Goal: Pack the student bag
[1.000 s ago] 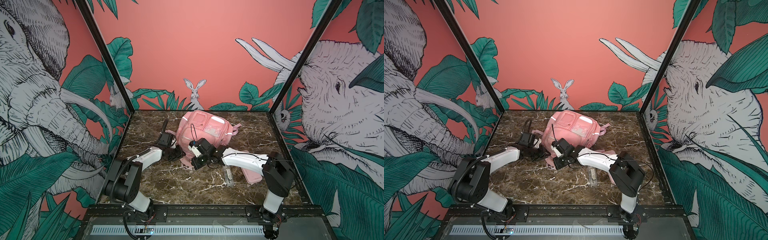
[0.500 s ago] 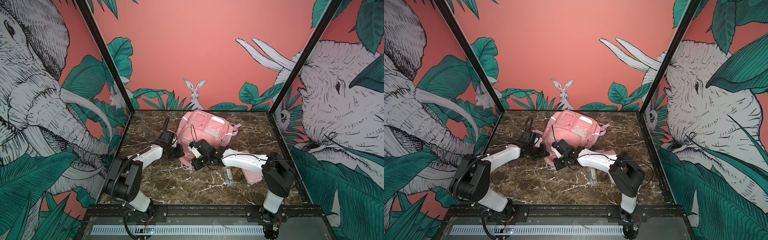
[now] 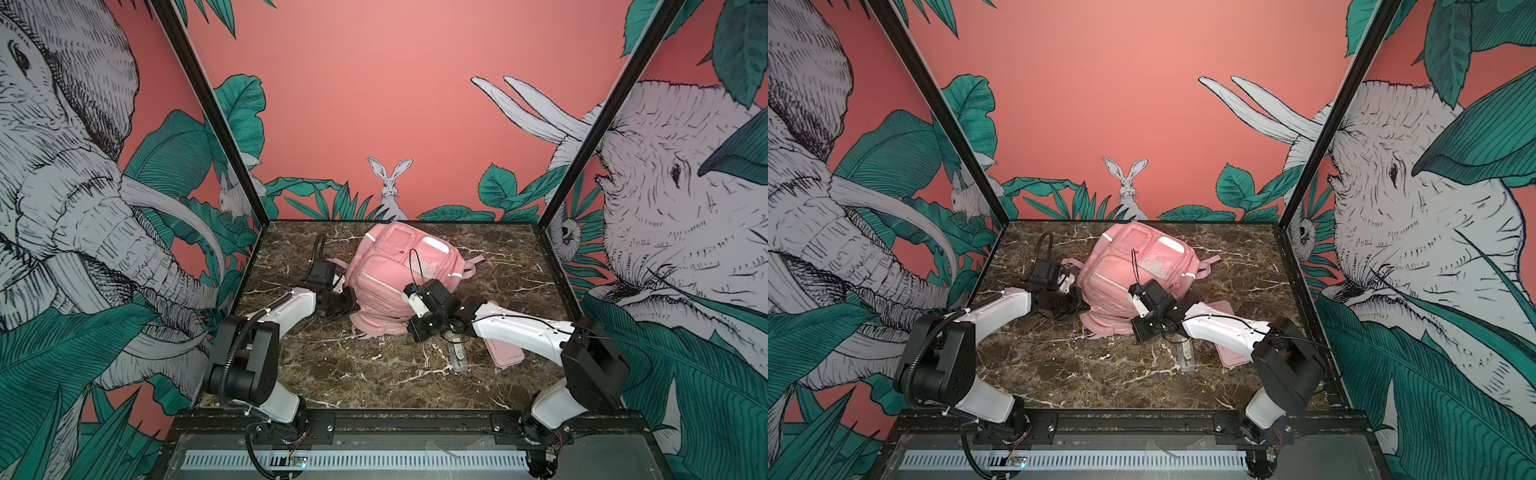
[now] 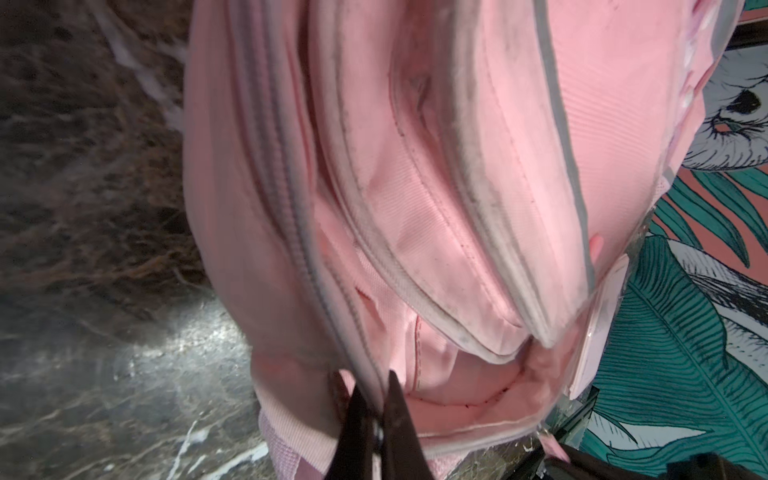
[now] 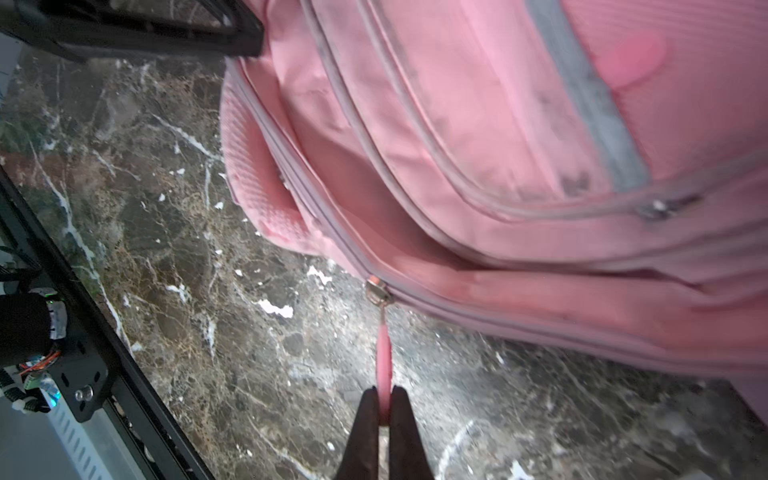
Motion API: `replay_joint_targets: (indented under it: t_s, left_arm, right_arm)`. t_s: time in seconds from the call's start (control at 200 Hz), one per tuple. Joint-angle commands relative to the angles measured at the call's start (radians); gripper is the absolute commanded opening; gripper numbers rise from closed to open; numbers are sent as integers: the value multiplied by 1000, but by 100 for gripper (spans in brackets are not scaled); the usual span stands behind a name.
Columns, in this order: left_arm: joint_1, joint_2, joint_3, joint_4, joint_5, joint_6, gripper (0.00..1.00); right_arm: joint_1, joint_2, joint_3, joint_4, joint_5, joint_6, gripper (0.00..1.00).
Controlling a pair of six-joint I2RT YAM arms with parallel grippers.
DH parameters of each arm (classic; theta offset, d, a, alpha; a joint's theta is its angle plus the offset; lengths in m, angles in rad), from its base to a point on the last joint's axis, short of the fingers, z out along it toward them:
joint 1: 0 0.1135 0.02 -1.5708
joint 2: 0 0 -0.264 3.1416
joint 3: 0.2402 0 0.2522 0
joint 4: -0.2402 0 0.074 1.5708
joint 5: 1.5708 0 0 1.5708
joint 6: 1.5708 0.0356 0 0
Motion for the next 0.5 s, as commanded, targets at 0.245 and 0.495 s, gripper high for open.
replay_joint_targets:
  t_s: [0.245,0.495]
  left_arm:
    - [37,-63,16,-43,-50,43,0]
    - [55,-79,14,-52,-50,53,0]
  right_arm:
    - [-134,-77,-62,-105,58,-47,0]
    - [-250,-72,-47,-136,99,-74,0]
